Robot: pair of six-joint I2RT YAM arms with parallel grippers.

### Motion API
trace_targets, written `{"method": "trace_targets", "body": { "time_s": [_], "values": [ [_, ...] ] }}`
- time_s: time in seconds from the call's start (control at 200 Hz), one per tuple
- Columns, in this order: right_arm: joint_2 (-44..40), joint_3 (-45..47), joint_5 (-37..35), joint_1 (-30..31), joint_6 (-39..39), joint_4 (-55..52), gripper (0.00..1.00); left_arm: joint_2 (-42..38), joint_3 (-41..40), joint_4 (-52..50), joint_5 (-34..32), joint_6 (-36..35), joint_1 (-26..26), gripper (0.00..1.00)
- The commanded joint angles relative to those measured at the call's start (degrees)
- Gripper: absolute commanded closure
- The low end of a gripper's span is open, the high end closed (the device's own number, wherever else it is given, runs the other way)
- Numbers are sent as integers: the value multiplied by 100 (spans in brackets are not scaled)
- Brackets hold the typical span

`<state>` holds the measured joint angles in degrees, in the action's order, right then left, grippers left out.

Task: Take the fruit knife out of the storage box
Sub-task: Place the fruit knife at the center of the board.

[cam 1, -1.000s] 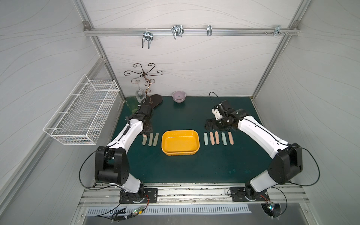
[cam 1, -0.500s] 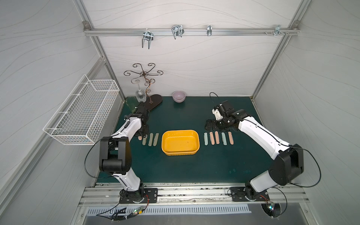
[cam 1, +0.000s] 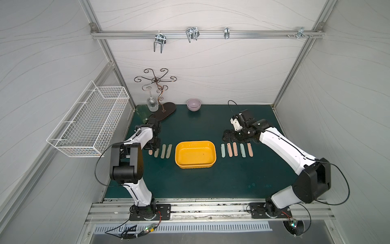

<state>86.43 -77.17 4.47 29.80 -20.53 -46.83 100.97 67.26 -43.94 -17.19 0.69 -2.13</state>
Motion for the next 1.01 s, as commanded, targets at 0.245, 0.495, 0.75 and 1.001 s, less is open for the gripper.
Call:
{"method": "trace_targets", "body": {
  "time_s": [0.245, 0.495, 0.75, 1.001],
  "values": [
    [-83, 26, -83, 26, -30, -72, 1, 313, -96, 231, -275, -260, -57, 100],
    [-48, 4, -84, 26, -25, -71, 1, 414, -72, 305, -277, -344, -66, 100],
    [-37, -8, -106, 26, -22, -63, 1, 443, -144, 523, -302, -359, -68, 99],
    [18, -53, -77, 26, -12, -54, 1, 430, -183, 553, -305, -334, -67, 85]
  ]
}}
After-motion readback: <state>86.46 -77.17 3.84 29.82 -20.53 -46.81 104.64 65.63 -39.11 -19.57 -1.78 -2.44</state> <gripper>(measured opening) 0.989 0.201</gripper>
